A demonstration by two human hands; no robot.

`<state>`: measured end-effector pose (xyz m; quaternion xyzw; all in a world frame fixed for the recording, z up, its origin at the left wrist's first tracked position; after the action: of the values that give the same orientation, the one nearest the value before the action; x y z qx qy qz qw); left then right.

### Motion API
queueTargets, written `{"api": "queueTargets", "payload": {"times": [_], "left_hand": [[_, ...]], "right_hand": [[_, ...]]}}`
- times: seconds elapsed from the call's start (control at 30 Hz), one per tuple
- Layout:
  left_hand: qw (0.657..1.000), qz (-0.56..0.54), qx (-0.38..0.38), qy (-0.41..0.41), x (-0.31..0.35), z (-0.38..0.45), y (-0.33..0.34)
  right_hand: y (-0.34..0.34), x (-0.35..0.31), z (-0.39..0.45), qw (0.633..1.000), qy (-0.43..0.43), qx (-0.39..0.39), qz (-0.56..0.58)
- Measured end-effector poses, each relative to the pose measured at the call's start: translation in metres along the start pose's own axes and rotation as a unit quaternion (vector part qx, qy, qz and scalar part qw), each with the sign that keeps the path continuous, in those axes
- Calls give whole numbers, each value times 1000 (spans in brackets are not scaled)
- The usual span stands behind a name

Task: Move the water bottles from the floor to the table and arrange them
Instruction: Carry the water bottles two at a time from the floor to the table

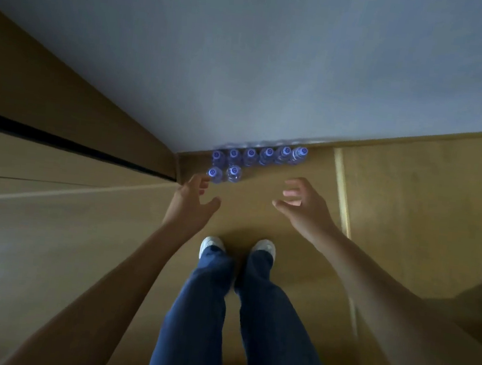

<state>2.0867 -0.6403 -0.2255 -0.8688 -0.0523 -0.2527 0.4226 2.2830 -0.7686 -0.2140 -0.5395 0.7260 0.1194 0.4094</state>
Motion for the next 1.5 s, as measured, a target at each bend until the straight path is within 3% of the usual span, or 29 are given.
{"api": "queueTargets", "payload": {"times": [0.2, 0.63, 0.9, 1.07, 1.17, 1.3, 1.5], "left_hand": [[999, -2, 20, -26, -49, 56, 54], [998, 14, 63, -7, -195, 240, 248], [996, 41, 74, 20, -259, 336, 324], [989, -62, 130, 34, -279, 362, 347], [986, -95, 137, 15, -280, 365, 351], [987, -86, 132, 10, -277, 365, 351], [991, -89, 98, -1, -260, 329, 323]], "right_hand": [[33, 47, 82, 999, -26, -28, -10], [136, 238, 312, 996, -56, -62, -45], [191, 312, 425, 978, -180, -74, -79], [218, 332, 454, 958, -245, -101, -114], [225, 335, 455, 959, -258, -73, -86], [228, 335, 453, 956, -279, -49, -74], [210, 313, 422, 963, -251, -95, -29]]}}
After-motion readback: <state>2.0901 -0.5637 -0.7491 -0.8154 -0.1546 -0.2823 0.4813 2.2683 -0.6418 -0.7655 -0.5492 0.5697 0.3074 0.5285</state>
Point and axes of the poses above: each hand's wrist, its own z-axis towards the middle knuckle, its own y-axis out of the palm, x = y × z, the point moved 5 cm from there along z, towards the middle knuckle, and after that the axes turned 14 degrees about z, right-handed, at the moved point
